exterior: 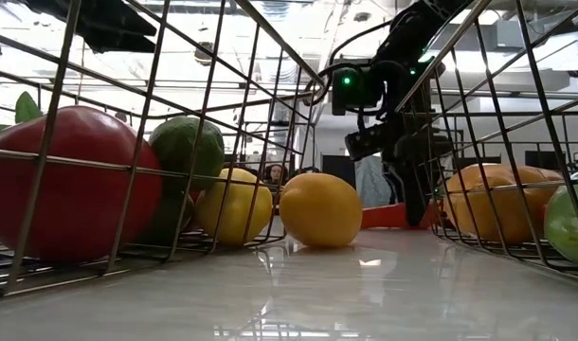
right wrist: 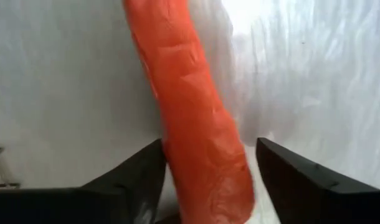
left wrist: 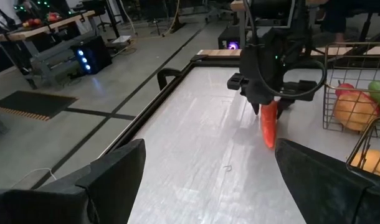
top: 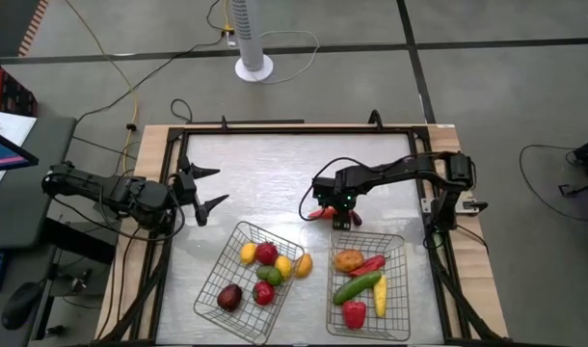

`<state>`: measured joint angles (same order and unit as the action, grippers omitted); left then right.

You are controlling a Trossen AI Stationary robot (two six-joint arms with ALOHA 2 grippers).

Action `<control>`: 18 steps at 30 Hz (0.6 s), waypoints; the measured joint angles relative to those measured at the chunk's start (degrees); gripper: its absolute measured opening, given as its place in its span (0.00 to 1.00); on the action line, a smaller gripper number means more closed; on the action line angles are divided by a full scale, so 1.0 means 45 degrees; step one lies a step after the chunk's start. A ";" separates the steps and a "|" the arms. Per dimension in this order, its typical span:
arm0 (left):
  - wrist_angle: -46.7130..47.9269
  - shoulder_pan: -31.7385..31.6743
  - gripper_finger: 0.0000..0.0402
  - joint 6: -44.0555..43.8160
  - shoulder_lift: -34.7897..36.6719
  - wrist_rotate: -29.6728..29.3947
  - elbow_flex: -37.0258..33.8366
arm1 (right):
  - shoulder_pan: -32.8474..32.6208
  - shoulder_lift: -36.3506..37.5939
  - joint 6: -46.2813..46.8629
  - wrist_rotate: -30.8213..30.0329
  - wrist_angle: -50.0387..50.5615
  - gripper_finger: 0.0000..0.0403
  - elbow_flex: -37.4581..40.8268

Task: Sort produce into baskets
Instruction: Put the orange carrot into the right wire basket

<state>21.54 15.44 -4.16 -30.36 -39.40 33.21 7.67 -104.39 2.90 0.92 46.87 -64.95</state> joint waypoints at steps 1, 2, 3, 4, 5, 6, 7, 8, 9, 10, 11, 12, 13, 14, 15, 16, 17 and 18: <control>0.0000 0.0000 0.86 0.0004 0.0003 -0.0004 0.0000 | 0.0003 0.0003 -0.0020 -0.0060 0.0039 0.63 0.0000; 0.0000 -0.0004 0.86 0.0004 -0.0001 -0.0004 0.0000 | -0.0002 0.0003 -0.0069 -0.0186 0.0109 0.59 0.0000; 0.0000 0.0000 0.86 0.0004 -0.0001 -0.0004 0.0000 | -0.0002 0.0003 -0.0101 -0.0311 0.0206 0.55 0.0000; 0.0000 0.0001 0.86 0.0004 0.0004 -0.0004 0.0000 | -0.0002 0.0003 -0.0164 -0.0388 0.0337 0.51 -0.0004; 0.0000 -0.0003 0.86 0.0004 0.0000 -0.0003 0.0000 | 0.0023 0.0003 -0.0188 -0.0488 0.0587 0.47 -0.0048; 0.0000 -0.0003 0.86 0.0004 -0.0001 -0.0004 0.0000 | 0.0058 0.0003 -0.0212 -0.0559 0.0900 0.44 -0.0158; 0.0000 -0.0002 0.86 0.0004 0.0001 -0.0004 0.0000 | 0.0123 0.0003 -0.0229 -0.0584 0.1278 0.42 -0.0316; 0.0000 0.0001 0.86 0.0004 -0.0001 -0.0004 0.0000 | 0.0221 0.0003 -0.0221 -0.0586 0.1755 0.41 -0.0529; 0.0000 -0.0004 0.86 0.0004 -0.0001 -0.0004 0.0000 | 0.0316 0.0040 -0.0194 -0.0586 0.2254 0.41 -0.0802; 0.0000 -0.0004 0.86 0.0004 0.0003 -0.0004 0.0000 | 0.0392 0.0119 -0.0094 -0.0586 0.2817 0.41 -0.1102; 0.0000 -0.0004 0.86 0.0004 0.0003 -0.0004 0.0000 | 0.0457 0.0213 0.0049 -0.0581 0.3372 0.41 -0.1457; 0.0000 0.0001 0.86 0.0004 0.0004 -0.0004 0.0000 | 0.0514 0.0347 0.0215 -0.0590 0.3865 0.42 -0.1843; 0.0000 -0.0003 0.86 -0.0001 0.0000 -0.0004 0.0000 | 0.0512 0.0541 0.0339 -0.0590 0.4363 0.43 -0.2217; 0.0000 -0.0002 0.86 -0.0001 -0.0001 -0.0004 0.0000 | 0.0456 0.0747 0.0460 -0.0586 0.4739 0.45 -0.2540; 0.0000 -0.0002 0.86 -0.0001 0.0004 -0.0004 0.0000 | 0.0340 0.1027 0.0628 -0.0590 0.5012 0.47 -0.2817; 0.0000 -0.0003 0.86 -0.0003 0.0002 -0.0004 0.0000 | 0.0210 0.1345 0.0768 -0.0590 0.5148 0.49 -0.3012; 0.0005 0.0000 0.86 -0.0006 0.0000 -0.0004 0.0000 | 0.0067 0.1689 0.0969 -0.0586 0.5161 0.50 -0.3146; 0.0005 -0.0004 0.86 -0.0009 0.0004 0.0001 0.0000 | -0.0106 0.2078 0.1166 -0.0583 0.5095 0.51 -0.3209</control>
<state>21.56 15.42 -4.20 -30.35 -39.40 33.21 7.19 -95.04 8.14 -1.70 69.80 -79.39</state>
